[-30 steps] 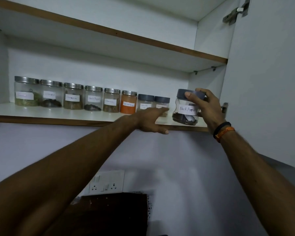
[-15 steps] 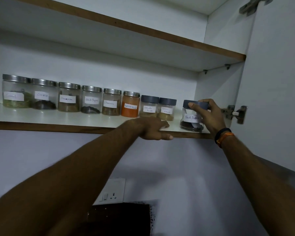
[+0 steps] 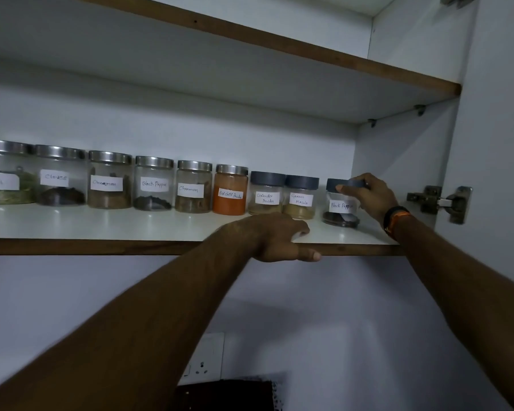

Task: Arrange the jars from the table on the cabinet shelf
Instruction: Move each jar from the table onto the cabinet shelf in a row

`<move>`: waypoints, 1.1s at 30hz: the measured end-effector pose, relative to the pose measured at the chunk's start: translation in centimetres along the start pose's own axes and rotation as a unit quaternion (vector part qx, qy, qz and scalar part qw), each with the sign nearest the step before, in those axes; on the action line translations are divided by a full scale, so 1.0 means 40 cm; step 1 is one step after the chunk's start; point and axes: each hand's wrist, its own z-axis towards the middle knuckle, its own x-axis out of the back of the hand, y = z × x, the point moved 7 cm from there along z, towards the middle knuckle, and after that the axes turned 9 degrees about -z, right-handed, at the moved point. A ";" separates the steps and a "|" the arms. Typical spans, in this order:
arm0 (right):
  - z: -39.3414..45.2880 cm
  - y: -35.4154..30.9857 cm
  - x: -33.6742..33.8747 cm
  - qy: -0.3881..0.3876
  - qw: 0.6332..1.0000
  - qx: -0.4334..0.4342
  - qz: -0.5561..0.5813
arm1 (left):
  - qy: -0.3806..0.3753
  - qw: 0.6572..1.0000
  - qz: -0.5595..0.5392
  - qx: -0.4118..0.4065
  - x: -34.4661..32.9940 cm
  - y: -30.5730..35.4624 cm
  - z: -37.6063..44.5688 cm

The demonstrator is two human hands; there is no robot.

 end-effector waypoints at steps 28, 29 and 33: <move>0.134 0.034 -0.100 -0.013 0.995 0.006 -0.099 | -0.013 1.000 -0.024 0.013 -0.005 -0.010 0.012; 0.135 0.035 -0.101 -0.014 0.995 0.008 -0.101 | -0.012 1.000 -0.023 0.013 -0.005 -0.010 0.013; 0.135 0.034 -0.107 -0.028 0.995 0.005 -0.100 | -0.013 1.000 -0.025 0.014 -0.006 -0.011 0.015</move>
